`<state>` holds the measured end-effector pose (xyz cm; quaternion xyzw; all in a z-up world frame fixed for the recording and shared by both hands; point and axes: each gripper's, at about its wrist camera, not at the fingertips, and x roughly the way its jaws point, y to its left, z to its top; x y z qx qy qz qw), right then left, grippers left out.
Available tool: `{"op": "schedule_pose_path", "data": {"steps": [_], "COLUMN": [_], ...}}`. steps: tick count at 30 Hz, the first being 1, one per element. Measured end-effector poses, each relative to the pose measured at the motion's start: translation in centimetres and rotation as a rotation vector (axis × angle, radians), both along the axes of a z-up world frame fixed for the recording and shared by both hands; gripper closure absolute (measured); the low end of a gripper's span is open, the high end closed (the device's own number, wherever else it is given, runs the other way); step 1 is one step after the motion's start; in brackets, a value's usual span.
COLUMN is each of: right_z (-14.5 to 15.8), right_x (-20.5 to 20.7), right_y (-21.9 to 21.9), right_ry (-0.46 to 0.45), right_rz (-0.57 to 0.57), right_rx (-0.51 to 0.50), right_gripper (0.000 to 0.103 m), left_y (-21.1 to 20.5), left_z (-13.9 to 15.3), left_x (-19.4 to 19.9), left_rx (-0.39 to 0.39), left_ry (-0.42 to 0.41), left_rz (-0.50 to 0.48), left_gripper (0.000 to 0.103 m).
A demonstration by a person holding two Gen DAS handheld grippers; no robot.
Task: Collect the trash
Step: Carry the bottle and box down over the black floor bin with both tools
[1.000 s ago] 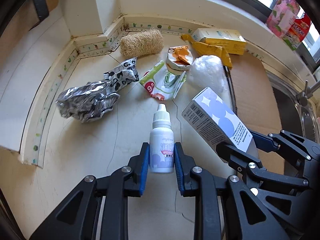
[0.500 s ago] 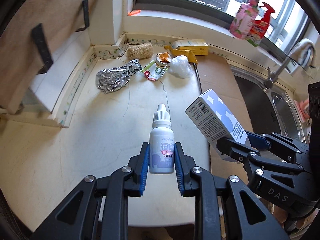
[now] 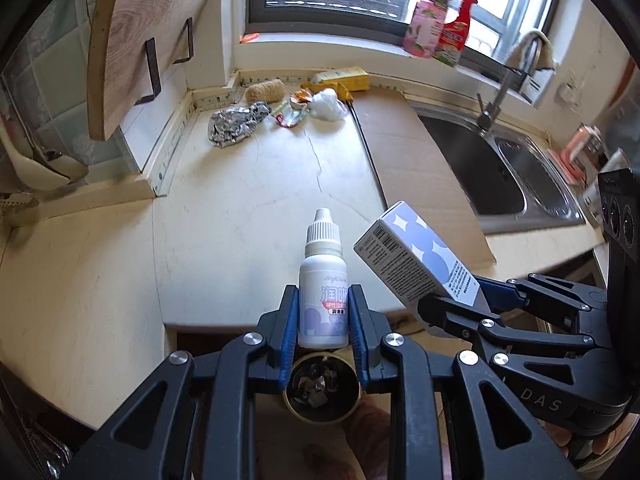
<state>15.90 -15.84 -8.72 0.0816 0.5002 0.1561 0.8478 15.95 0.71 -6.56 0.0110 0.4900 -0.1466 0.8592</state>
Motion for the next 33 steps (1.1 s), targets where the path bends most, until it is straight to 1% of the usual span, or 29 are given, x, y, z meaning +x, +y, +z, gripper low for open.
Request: {"op": "schedule_pose_path", "data": {"steps": [5,8,11,15,18,19,21,22,25,29,30,31,33], "right_z": [-1.7,-3.4,-5.3,-7.9,-10.5,-11.3,-13.8,-14.7,-18.9,-25.3,-26.8,-28.0,-31.2], "right_x": [-4.2,-5.9,-7.1,-8.3,-8.7,-8.7,-8.5,-8.5,-8.0,-7.0,-6.8,-6.7,-6.2], "right_y": [0.5,0.5,0.4,0.4,0.2,0.1,-0.2,-0.3,-0.6,-1.0,-1.1,-1.2,-1.3], "right_ry": [0.038,0.086,0.142,0.201,0.249,0.264,0.302,0.315,0.365,0.431,0.441,0.449,0.476], "right_rz": [-0.030,-0.044,-0.054,-0.066,-0.076,-0.080,-0.095,-0.099,-0.108,-0.116,-0.115,-0.113,-0.108], "right_rx": [-0.010,-0.019,-0.024,-0.036,-0.047,-0.047,-0.050,-0.052,-0.065,-0.081,-0.083,-0.089,-0.104], "right_gripper": [0.064,0.064,0.064,0.064,0.064,0.064,0.064,0.064,0.064,0.064,0.064,0.064,0.063], "left_y": [-0.3,-0.9,-1.3,-1.6,-1.7,-1.8,-1.6,-1.7,-1.9,-2.3,-2.4,-2.6,-2.8], "left_z": [-1.9,-3.4,-5.7,-8.8,-11.8,-13.3,-15.3,-16.7,-20.9,-26.8,-27.8,-29.2,-32.0], "left_x": [-3.6,-5.3,-6.8,-7.4,-7.5,-7.6,-7.6,-7.5,-7.4,-6.6,-6.4,-6.1,-5.5], "left_rx": [0.008,0.016,0.015,0.010,0.003,-0.003,-0.007,-0.007,0.001,0.017,0.021,0.025,0.034], "left_ry": [0.010,0.026,0.070,0.138,0.193,0.216,0.245,0.264,0.307,0.356,0.361,0.372,0.388], "left_rz": [-0.068,-0.104,-0.130,-0.144,-0.142,-0.141,-0.138,-0.137,-0.137,-0.134,-0.134,-0.132,-0.127], "left_gripper": [0.081,0.081,0.081,0.081,0.081,0.081,0.081,0.081,0.081,0.081,0.081,0.081,0.081]}}
